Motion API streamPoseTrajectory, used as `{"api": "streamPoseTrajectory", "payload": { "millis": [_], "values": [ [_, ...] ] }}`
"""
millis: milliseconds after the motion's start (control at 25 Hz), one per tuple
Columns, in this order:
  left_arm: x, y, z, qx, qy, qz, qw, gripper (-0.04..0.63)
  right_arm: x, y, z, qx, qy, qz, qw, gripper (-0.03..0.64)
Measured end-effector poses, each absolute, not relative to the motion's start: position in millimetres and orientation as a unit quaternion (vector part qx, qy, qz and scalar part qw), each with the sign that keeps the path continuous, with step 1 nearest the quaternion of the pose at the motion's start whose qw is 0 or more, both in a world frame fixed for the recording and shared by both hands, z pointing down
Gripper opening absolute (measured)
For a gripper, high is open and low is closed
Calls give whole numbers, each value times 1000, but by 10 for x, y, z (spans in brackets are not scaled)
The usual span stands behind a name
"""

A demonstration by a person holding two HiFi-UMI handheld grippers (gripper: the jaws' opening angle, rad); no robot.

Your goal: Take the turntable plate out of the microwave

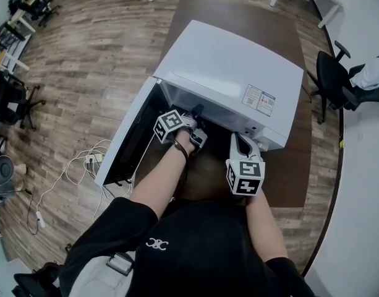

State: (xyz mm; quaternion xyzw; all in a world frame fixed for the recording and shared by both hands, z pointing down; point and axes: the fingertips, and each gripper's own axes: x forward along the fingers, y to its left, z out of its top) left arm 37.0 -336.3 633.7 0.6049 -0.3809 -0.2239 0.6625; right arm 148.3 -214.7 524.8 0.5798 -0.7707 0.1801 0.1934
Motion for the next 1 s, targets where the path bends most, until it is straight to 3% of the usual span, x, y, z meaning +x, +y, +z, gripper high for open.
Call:
{"api": "streamPoseTrajectory", "payload": {
  "millis": [480, 640, 1000],
  "values": [
    [443, -3529, 6277, 620, -374, -214, 656, 63, 1446, -2161, 5305, 572, -773, 187, 200, 9],
    [573, -3629, 6225, 634, -373, -196, 648, 98, 1427, -2151, 5323, 569, -775, 188, 201, 8],
    [629, -3772, 6212, 604, -358, -233, 673, 72, 1472, -2139, 5332, 573, -771, 194, 199, 9]
  ]
}}
